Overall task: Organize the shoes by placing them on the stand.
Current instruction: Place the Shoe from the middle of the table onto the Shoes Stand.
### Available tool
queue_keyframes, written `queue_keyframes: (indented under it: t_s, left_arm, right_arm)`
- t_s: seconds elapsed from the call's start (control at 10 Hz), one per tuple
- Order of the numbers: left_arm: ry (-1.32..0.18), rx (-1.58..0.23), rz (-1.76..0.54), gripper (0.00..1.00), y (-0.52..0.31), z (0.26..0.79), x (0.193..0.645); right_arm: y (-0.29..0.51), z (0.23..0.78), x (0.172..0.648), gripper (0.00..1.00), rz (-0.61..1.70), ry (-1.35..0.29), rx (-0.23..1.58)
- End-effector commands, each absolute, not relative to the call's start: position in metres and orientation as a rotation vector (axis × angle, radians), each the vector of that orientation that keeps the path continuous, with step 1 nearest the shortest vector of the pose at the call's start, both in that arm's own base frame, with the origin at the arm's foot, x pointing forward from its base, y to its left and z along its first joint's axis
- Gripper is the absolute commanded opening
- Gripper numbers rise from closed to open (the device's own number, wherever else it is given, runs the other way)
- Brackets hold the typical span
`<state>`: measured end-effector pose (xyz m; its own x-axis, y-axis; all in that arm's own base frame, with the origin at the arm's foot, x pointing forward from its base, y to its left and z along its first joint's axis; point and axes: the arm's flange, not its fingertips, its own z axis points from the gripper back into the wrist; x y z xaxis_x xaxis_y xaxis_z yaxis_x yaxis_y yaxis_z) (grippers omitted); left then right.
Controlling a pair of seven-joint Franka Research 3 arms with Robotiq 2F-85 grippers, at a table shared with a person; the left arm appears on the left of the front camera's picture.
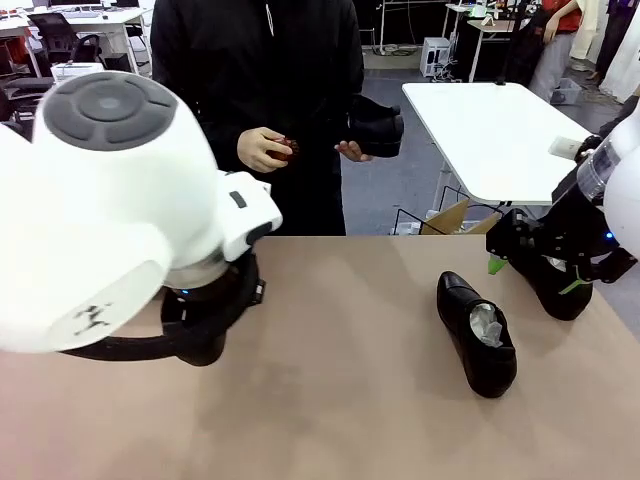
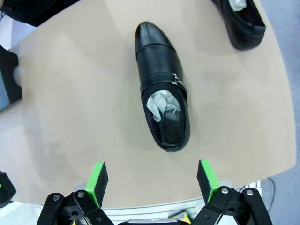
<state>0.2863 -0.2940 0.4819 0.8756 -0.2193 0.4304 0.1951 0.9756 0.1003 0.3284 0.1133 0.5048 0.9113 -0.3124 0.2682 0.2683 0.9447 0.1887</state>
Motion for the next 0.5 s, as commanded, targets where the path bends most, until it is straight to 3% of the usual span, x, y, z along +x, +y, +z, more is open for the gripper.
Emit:
queue_keyframes:
  t_s: [0.0, 0.2, 0.4]
  left_arm:
    - [-0.462, 0.063, -0.208, 0.0, -0.281, 0.483, 0.291]
    - [-0.522, 0.142, -0.238, 0.0, -0.246, 0.482, 0.32]
    - [-0.648, 0.082, -0.291, 0.0, -0.215, 0.482, 0.354]
  right_arm:
    - [0.113, 0.506, 0.328, 1.0, -0.298, -0.302, 0.154]
    - [0.091, 0.507, 0.329, 1.0, -0.342, -0.303, 0.178]
    - [0.052, 0.503, 0.333, 1.0, -0.367, -0.282, 0.154]
